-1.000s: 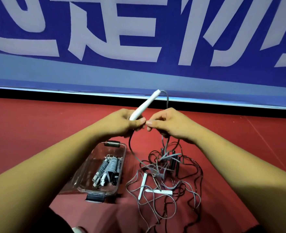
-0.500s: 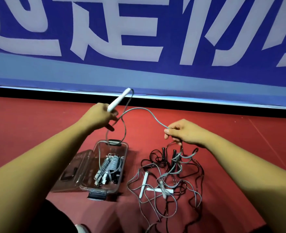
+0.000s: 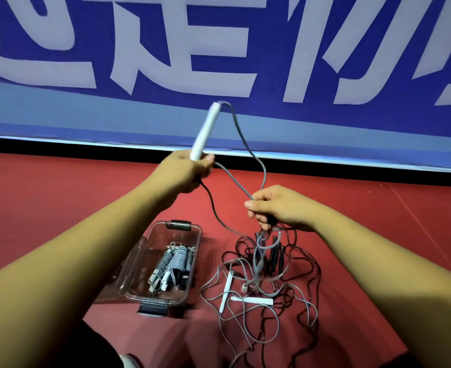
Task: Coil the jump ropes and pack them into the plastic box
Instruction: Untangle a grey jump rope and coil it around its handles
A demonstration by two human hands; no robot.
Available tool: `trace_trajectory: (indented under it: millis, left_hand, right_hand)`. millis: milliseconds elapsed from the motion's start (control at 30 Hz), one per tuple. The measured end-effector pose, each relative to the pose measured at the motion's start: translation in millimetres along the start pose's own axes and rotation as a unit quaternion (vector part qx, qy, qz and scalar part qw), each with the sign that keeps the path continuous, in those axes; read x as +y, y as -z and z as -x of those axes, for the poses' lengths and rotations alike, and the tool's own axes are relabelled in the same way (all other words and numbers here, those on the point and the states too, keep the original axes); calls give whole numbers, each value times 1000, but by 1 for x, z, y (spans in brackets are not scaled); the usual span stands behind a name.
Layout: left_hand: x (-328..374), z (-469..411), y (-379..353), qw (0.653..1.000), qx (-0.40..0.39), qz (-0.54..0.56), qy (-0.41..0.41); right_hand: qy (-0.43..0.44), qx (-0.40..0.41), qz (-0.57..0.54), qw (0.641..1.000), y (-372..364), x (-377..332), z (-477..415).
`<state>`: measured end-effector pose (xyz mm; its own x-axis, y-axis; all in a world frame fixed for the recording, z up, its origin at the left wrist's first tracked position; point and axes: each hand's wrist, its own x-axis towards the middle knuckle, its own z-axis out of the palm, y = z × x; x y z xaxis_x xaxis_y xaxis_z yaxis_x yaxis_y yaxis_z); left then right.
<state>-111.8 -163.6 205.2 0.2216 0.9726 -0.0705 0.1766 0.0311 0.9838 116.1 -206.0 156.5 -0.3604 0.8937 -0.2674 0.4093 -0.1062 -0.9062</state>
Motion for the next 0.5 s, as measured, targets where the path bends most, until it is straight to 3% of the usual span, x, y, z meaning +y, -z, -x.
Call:
trace_trajectory:
  millis: [133,233,300,400,433,500]
  left_hand:
    - [-8,-8,15,994,101,39,29]
    - [-11,-12,24,990,126,31,51]
    - [-15,-15,33,989,114,-81,41]
    - [-25,-14,42,936,109,-336,-10]
    - [-25,-12,39,931,98,-349,-28]
    - [-20,-1,26,965,42,-254,-56]
  right_hand:
    - [-59,1,-18,998,13,25,2]
    - [-50,-4,72,996,11,28,2]
    - [-49,12,87,995,8,30,0]
    - [-26,66,111,991,6,23,-2]
    - [-13,78,116,990,5,17,-2]
    - [17,77,120,990,-1,2,1]
